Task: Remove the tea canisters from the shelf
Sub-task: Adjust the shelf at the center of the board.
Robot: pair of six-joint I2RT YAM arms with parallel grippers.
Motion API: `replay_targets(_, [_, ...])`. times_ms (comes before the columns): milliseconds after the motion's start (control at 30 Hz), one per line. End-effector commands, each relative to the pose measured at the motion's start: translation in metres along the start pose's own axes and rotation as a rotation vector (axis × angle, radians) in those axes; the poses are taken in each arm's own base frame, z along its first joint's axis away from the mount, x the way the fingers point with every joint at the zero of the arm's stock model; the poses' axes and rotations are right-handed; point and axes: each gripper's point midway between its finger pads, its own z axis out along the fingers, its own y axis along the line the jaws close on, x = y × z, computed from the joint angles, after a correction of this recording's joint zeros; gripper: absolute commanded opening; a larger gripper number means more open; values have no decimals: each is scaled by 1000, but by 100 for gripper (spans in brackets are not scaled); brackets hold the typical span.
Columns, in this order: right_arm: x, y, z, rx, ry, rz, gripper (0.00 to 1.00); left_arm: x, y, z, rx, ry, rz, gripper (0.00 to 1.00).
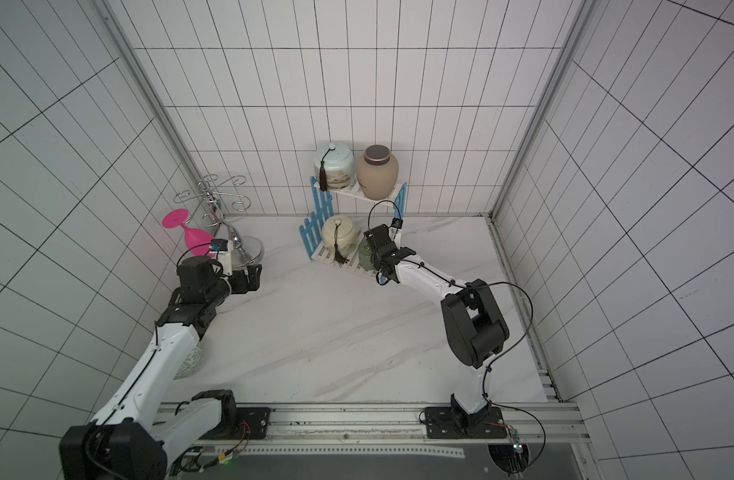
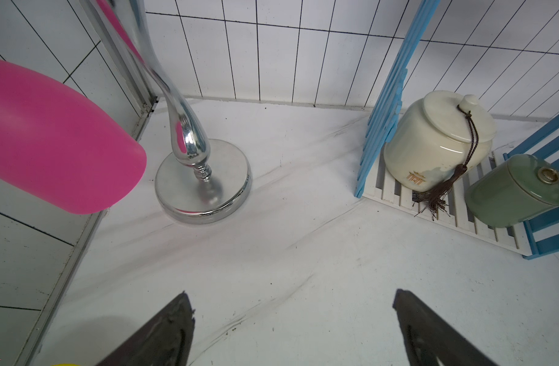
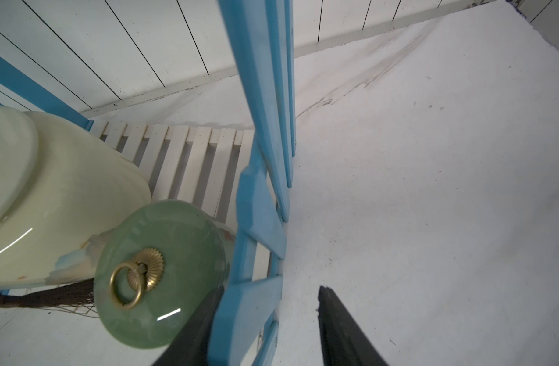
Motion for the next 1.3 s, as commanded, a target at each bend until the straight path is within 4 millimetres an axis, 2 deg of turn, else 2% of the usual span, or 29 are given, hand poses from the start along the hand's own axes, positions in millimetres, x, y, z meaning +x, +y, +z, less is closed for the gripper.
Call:
replay_targets(0, [5, 1, 2, 8, 4, -21, 45, -5, 1, -4, -11, -30, 15, 99])
replay_targets(100, [5, 1, 1, 3, 2, -35, 38, -6, 2, -4, -13, -33, 17, 99])
replay_targets(200, [3, 1, -1, -6, -5, -51, 26, -6, 2, -4, -13, -32, 17, 99])
replay_targets(367, [1, 1, -5, -31, -24, -75, 11, -6, 2, -5, -14, -33, 19, 99])
replay_targets(533, [2, -1, -7, -52, -21, -88, 0, -5, 2, -4, -14, -30, 20, 99])
replay_targets(733, [1, -1, -12, -99, -29, -110, 0, -4, 3, -4, -16, -30, 20, 99])
replay_targets(933, [-2, 6, -18, -228, -43, -139, 0, -4, 2, -4, -14, -30, 22, 99])
replay_targets(1267, [-9, -13, -11, -256, -28, -126, 0, -3, 1, -3, -7, -28, 24, 99])
